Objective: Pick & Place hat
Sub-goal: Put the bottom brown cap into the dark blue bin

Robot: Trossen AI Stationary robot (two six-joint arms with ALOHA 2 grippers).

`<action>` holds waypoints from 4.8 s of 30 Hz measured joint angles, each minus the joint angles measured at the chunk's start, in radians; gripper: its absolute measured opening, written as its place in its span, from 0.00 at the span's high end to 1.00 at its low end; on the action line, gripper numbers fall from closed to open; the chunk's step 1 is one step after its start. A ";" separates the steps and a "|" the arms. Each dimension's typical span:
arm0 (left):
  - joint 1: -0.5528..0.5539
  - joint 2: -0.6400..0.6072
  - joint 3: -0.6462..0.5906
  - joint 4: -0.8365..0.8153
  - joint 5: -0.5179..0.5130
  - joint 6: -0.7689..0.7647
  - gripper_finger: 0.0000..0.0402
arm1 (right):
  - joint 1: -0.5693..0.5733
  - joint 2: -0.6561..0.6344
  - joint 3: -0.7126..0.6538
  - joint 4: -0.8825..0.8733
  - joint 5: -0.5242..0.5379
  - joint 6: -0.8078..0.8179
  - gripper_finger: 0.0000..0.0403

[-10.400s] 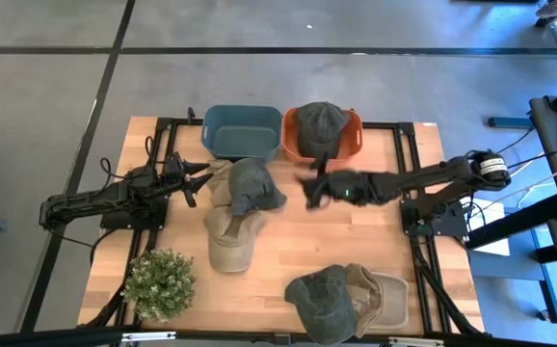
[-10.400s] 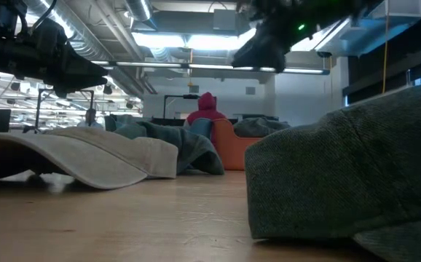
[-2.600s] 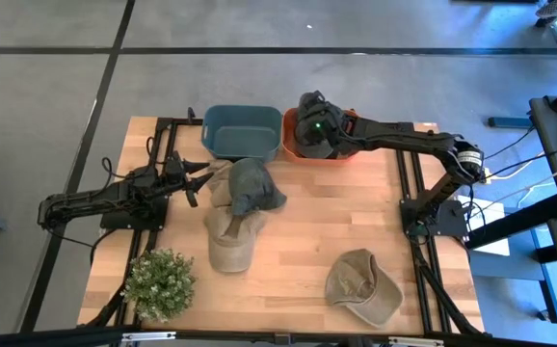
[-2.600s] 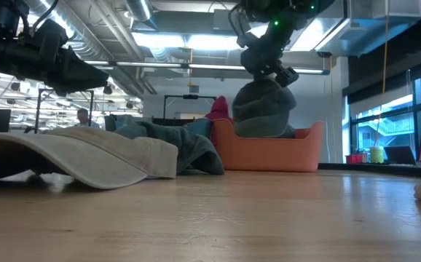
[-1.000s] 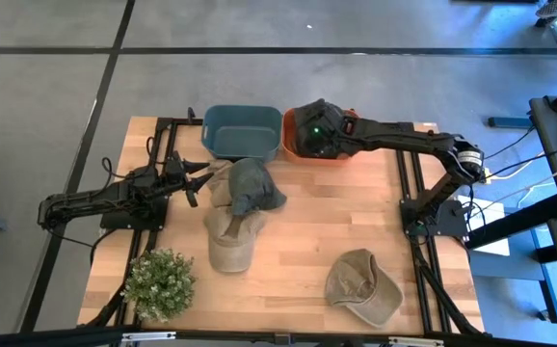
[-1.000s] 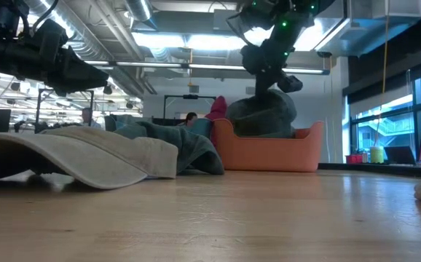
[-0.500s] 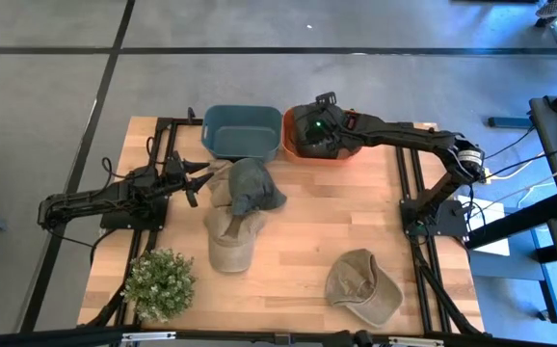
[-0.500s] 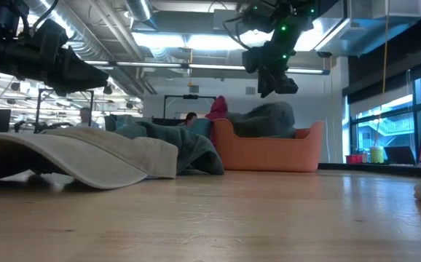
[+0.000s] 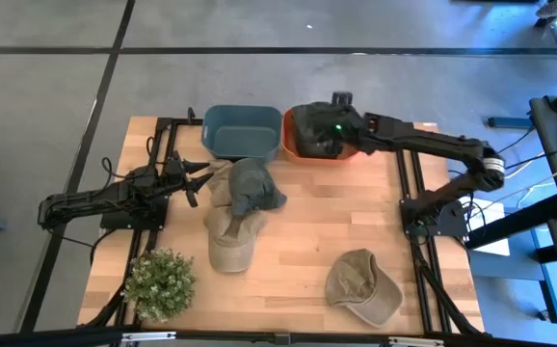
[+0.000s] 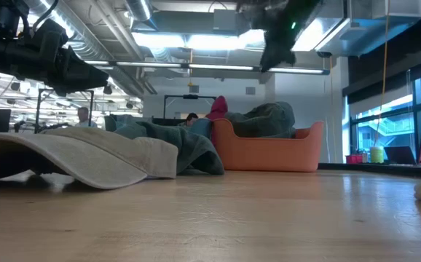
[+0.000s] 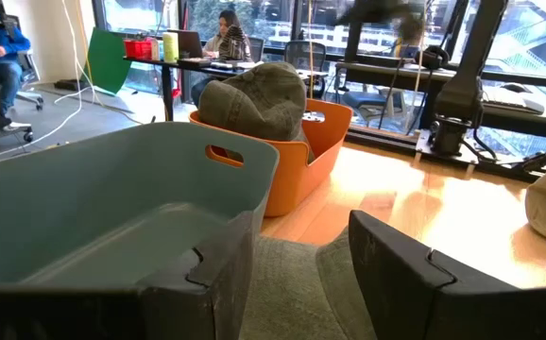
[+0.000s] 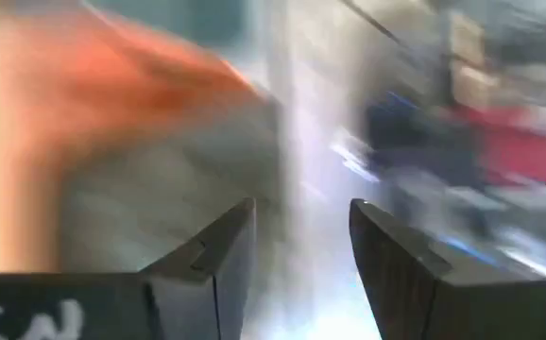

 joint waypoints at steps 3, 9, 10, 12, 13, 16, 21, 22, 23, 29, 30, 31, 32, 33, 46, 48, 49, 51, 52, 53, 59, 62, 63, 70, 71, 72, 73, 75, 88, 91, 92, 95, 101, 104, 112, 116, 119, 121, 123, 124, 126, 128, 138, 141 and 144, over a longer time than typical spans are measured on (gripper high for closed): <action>0.000 0.000 0.000 0.000 0.000 0.000 0.58 | 0.046 -0.038 0.000 -0.061 -0.344 0.266 0.57; 0.000 0.000 0.000 0.000 -0.002 0.000 0.58 | 0.170 -0.027 0.000 -0.174 -0.917 0.448 0.57; 0.000 0.000 0.000 0.000 -0.002 0.000 0.58 | 0.205 -0.013 0.000 -0.193 -0.943 0.445 0.57; 0.000 0.000 0.000 0.000 -0.001 0.000 0.58 | 0.275 0.008 0.000 -0.213 -0.934 0.499 0.57; 0.000 0.000 0.000 0.000 -0.002 0.000 0.58 | 0.310 0.019 0.000 -0.216 -0.895 0.538 0.57; 0.000 0.000 0.000 0.000 -0.002 0.000 0.58 | 0.415 0.055 -0.001 -0.251 -0.736 0.641 0.57; 0.000 0.000 0.000 0.000 -0.001 -0.001 0.58 | 0.583 0.102 -0.001 -0.407 -0.520 0.898 0.57; 0.000 0.000 0.000 0.001 -0.002 -0.001 0.58 | 0.612 0.114 -0.001 -0.439 -0.480 0.969 0.57; 0.000 0.000 0.000 0.001 -0.001 -0.001 0.58 | 0.640 0.125 -0.001 -0.468 -0.450 1.051 0.57; 0.000 0.000 0.000 0.001 -0.001 -0.003 0.58 | 0.774 0.193 -0.001 -0.506 -0.427 1.506 0.57; 0.000 0.000 0.000 0.001 -0.002 -0.003 0.58 | 0.792 0.204 -0.001 -0.502 -0.431 1.560 0.57; 0.000 0.000 0.000 0.001 -0.002 -0.003 0.58 | 0.808 0.216 -0.001 -0.499 -0.434 1.611 0.57; 0.000 0.000 0.000 0.001 -0.002 -0.002 0.58 | 0.822 0.228 -0.001 -0.498 -0.435 1.649 0.57; 0.000 0.000 0.000 0.001 -0.002 -0.003 0.58 | 0.835 0.240 -0.001 -0.498 -0.435 1.689 0.57; 0.000 0.000 0.000 0.001 -0.002 -0.018 0.58 | 0.864 0.346 -0.001 -0.473 -0.499 1.840 0.57; 0.000 0.000 0.000 0.001 -0.001 -0.018 0.58 | 0.865 0.367 -0.001 -0.480 -0.538 1.854 0.57; 0.000 0.000 0.000 0.001 -0.001 -0.018 0.58 | 0.864 0.378 -0.001 -0.477 -0.557 1.856 0.57; 0.000 0.000 0.000 0.001 -0.001 -0.018 0.58 | 0.864 0.404 -0.001 -0.466 -0.573 1.854 0.57; 0.000 0.000 0.000 0.001 -0.001 -0.018 0.58 | 0.864 0.415 -0.001 -0.461 -0.576 1.852 0.57; 0.000 0.000 0.000 0.001 -0.001 -0.018 0.58 | 0.864 0.426 -0.001 -0.458 -0.583 1.851 0.57; 0.000 0.000 0.000 0.001 -0.001 -0.018 0.58 | 0.864 0.490 -0.001 -0.443 -0.609 1.850 0.57; 0.000 0.000 0.000 0.001 0.000 -0.018 0.58 | 0.864 0.519 -0.001 -0.440 -0.603 1.848 0.57; 0.000 0.000 0.000 0.001 0.000 -0.019 0.58 | 0.864 0.528 -0.001 -0.436 -0.602 1.844 0.57; 0.000 0.000 0.000 0.001 0.001 -0.035 0.58 | 0.864 0.556 -0.002 -0.390 -0.560 1.819 0.58; 0.000 0.000 0.000 0.001 0.001 -0.037 0.58 | 0.864 0.554 -0.011 -0.370 -0.552 1.819 0.59; 0.000 0.000 0.000 0.001 0.001 -0.039 0.58 | 0.864 0.549 -0.027 -0.347 -0.552 1.819 0.60; 0.000 0.000 0.000 0.001 0.001 -0.043 0.58 | 0.864 0.542 -0.047 -0.318 -0.553 1.818 0.61; 0.000 0.000 0.000 0.001 0.001 -0.045 0.58 | 0.865 0.535 -0.096 -0.249 -0.554 1.819 0.64; 0.000 0.000 0.000 0.005 -0.002 -0.046 0.58 | 0.863 0.526 -0.153 -0.257 -0.254 1.730 0.97; 0.000 0.000 0.000 0.009 0.034 -0.084 0.58 | 0.860 0.512 -0.147 -0.257 -0.123 1.637 0.97; 0.000 0.000 0.000 0.014 0.064 -0.093 0.58 | 0.859 0.503 -0.147 -0.269 -0.105 1.606 0.97; 0.000 0.001 0.000 0.064 0.156 -0.097 0.58 | 0.849 0.447 -0.145 -0.293 -0.056 1.512 0.98; 0.000 0.064 0.000 0.225 0.291 -0.083 0.58 | 0.825 0.311 -0.143 -0.291 0.068 1.345 0.98; 0.000 0.139 0.000 0.306 0.333 -0.082 0.58 | 0.816 0.246 -0.144 -0.240 0.133 1.223 0.98; -0.050 0.485 0.176 0.379 0.401 -0.022 0.58 | 0.723 0.083 -0.245 0.232 -0.084 0.746 0.99; -0.119 0.693 0.325 0.381 0.417 0.149 0.58 | 0.642 0.054 -0.311 0.477 -0.348 0.551 0.99; -0.177 0.836 0.423 0.380 0.420 0.278 0.58 | 0.574 0.054 -0.330 0.582 -0.549 0.485 0.99; -0.215 0.920 0.480 0.381 0.420 0.327 0.58 | 0.531 0.053 -0.333 0.605 -0.637 0.479 0.99; -0.249 0.995 0.529 0.380 0.421 0.350 0.58 | 0.498 0.053 -0.334 0.609 -0.686 0.465 0.99; -0.263 1.028 0.551 0.380 0.421 0.355 0.58 | 0.484 0.053 -0.334 0.613 -0.702 0.453 0.99; -0.285 1.092 0.594 0.380 0.418 0.365 0.58 | 0.462 0.053 -0.334 0.629 -0.728 0.426 0.99; -0.298 1.149 0.630 0.380 0.415 0.380 0.58 | 0.445 0.053 -0.334 0.644 -0.754 0.411 0.99; -0.316 1.340 0.756 0.426 0.403 0.420 0.58 | 0.429 0.054 -0.334 0.654 -0.762 0.386 0.98; -0.316 1.363 0.763 0.432 0.417 0.420 0.58 | 0.430 0.054 -0.334 0.653 -0.762 0.383 0.98; -0.316 1.370 0.764 0.429 0.418 0.408 0.58 | 0.429 0.054 -0.334 0.640 -0.761 0.383 0.98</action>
